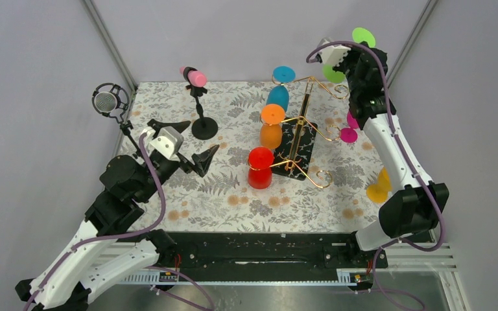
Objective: Place the wine glass upside down on the wine glass rack
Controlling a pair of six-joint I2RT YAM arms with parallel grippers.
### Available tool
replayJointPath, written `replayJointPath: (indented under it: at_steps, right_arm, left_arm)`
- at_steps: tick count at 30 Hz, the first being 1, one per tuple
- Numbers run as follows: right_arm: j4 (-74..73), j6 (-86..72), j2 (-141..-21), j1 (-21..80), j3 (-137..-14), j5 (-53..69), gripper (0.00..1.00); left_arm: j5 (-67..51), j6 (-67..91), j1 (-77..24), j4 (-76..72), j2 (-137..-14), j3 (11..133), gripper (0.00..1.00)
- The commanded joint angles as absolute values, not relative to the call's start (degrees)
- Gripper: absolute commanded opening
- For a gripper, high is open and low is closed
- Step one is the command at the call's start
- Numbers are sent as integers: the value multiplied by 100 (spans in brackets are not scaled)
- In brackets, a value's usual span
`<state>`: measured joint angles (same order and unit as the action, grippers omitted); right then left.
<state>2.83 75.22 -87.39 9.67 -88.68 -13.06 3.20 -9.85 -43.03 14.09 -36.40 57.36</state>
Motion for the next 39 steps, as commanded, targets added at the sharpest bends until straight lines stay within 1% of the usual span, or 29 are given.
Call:
replayJointPath:
  at_steps: [1, 9, 19, 28, 36, 39]
  right_arm:
    - [40, 8027, -8573, 942, -8673, -808, 0]
    - [-926, 8799, -8323, 944, -8179, -24, 0]
    - [-764, 9023, -8042, 944, -7674, 830, 0]
    - [-819, 8945, -7828, 942, -7383, 1062, 0]
    - [-691, 8871, -7647, 940, -7064, 884, 0]
    - [-694, 8823, -7589, 940, -7029, 835, 0]
  left_arm:
    - [336, -1157, -4321, 1318, -3594, 5697, 99]
    - [257, -1401, -4323, 1405, -3602, 5721, 99]
    - [106, -1391, -4322, 1423, -3647, 5717, 99]
    - [35, -1426, -4318, 1459, -3635, 5635, 99]
    - [27, -1463, -4316, 1458, -3699, 5625, 99]
    - [-152, -1476, -4317, 1475, -3734, 5618, 99]
